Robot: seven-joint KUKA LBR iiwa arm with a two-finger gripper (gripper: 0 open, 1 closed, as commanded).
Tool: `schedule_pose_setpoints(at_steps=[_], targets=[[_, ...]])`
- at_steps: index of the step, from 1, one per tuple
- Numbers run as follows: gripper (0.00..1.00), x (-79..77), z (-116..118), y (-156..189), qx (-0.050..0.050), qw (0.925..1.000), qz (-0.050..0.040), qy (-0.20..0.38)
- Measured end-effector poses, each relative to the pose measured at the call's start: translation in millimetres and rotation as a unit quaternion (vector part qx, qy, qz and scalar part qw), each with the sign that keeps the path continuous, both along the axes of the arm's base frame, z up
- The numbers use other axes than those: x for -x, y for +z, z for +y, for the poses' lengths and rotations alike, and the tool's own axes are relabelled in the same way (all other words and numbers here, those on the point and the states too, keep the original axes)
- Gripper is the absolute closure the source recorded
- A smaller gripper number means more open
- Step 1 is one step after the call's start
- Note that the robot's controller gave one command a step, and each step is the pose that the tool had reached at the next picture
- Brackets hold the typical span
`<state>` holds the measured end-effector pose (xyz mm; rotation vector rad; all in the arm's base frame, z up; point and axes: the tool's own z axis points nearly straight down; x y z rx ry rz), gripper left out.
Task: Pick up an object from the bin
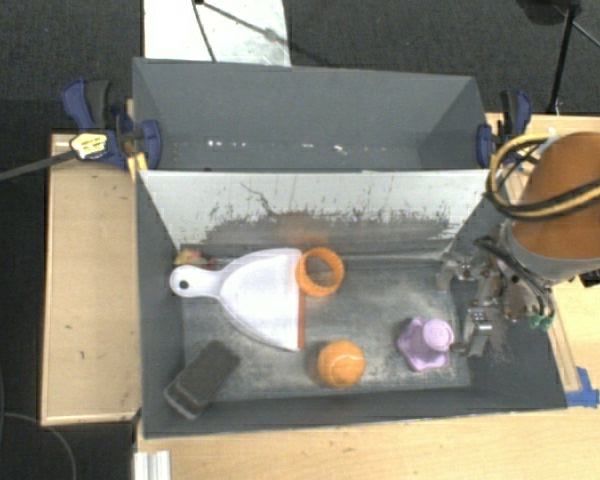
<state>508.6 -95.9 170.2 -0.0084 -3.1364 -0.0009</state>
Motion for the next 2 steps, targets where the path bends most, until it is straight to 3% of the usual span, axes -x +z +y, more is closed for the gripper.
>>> schedule_pose_setpoints(at_steps=[2], targets=[[0.00, 2.9, -2, -7, 0.001, 0.9996, -0.0061, 0.029]])
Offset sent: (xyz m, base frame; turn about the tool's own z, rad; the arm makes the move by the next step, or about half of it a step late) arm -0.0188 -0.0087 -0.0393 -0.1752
